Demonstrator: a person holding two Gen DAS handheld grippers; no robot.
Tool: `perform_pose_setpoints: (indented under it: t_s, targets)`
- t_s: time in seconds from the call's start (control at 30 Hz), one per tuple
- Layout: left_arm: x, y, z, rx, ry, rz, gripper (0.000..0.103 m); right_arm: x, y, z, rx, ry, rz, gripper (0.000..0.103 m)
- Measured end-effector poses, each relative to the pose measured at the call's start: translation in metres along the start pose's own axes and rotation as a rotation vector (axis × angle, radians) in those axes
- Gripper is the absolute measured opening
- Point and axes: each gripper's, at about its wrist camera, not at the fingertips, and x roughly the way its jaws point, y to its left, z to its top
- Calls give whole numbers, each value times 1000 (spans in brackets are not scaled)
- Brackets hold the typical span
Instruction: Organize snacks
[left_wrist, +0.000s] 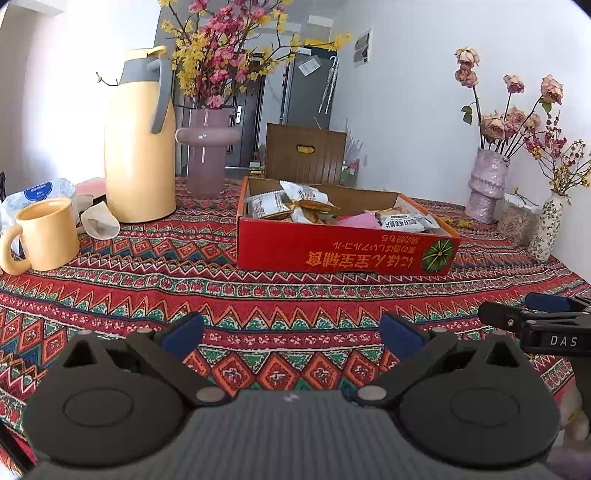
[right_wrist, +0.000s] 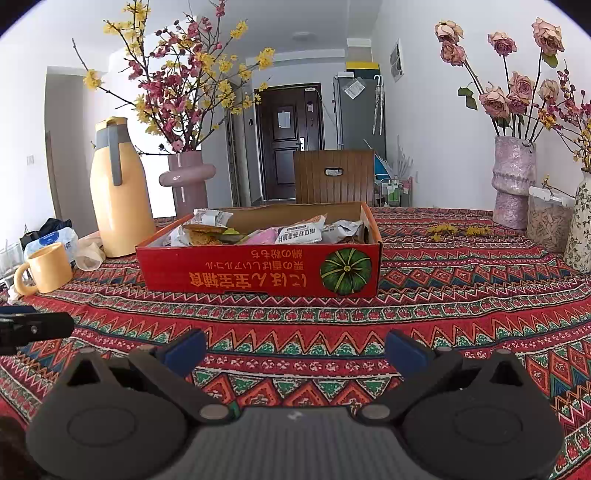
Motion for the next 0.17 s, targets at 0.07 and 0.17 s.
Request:
perform_pose_setpoints:
  t_s: [0.07, 0.17]
  targets:
    - [0, 0, 0, 3, -1, -2, 103, 0, 0, 0, 0, 0, 0, 103]
    - [1, 0, 0, -3, 5, 0, 103, 0, 0, 0, -1, 0, 0, 103]
